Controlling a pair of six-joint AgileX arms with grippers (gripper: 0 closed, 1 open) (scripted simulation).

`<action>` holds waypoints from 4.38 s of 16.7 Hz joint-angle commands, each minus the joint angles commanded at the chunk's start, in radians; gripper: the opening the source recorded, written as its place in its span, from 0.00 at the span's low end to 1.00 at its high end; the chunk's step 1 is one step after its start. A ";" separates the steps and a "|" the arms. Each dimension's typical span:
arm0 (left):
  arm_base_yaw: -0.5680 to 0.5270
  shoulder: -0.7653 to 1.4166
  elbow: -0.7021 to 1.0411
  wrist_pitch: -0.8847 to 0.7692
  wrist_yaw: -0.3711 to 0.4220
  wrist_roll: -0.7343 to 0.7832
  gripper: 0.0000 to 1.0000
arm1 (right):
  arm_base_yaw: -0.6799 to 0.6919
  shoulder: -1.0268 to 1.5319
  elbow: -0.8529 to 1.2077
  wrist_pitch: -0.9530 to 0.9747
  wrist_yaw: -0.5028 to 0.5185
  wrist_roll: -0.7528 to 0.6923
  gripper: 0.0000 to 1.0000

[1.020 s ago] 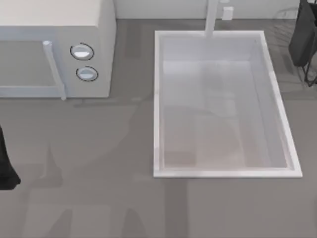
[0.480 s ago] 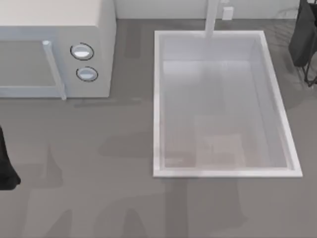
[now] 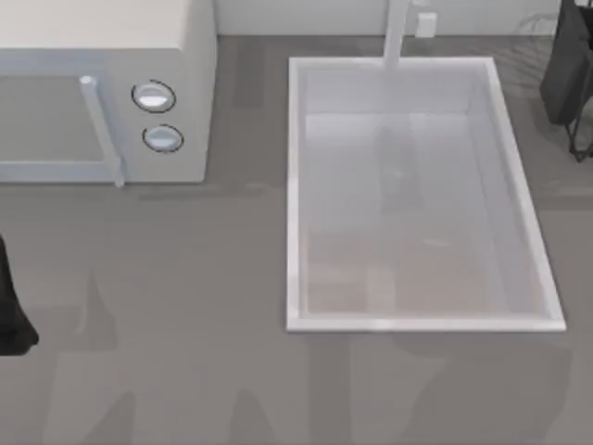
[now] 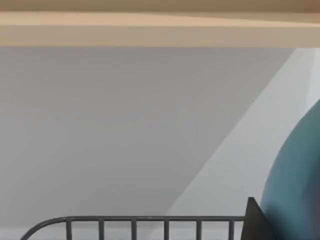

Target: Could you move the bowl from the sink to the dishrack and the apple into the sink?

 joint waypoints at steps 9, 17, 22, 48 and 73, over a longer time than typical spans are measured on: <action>0.000 0.000 0.000 0.000 0.000 0.000 1.00 | 0.015 0.048 -0.048 0.078 0.015 0.001 0.15; 0.000 0.000 0.000 0.000 0.000 0.000 1.00 | 0.015 0.048 -0.048 0.078 0.015 0.001 0.75; 0.000 0.000 0.000 0.000 0.000 0.000 1.00 | 0.015 0.048 -0.048 0.078 0.015 0.001 1.00; 0.000 0.000 0.000 0.000 0.000 0.000 1.00 | 0.237 -1.151 -0.766 -0.533 0.161 -0.011 1.00; 0.000 0.000 0.000 0.000 0.000 0.000 1.00 | 0.322 -1.749 -1.026 -0.746 0.292 -0.015 1.00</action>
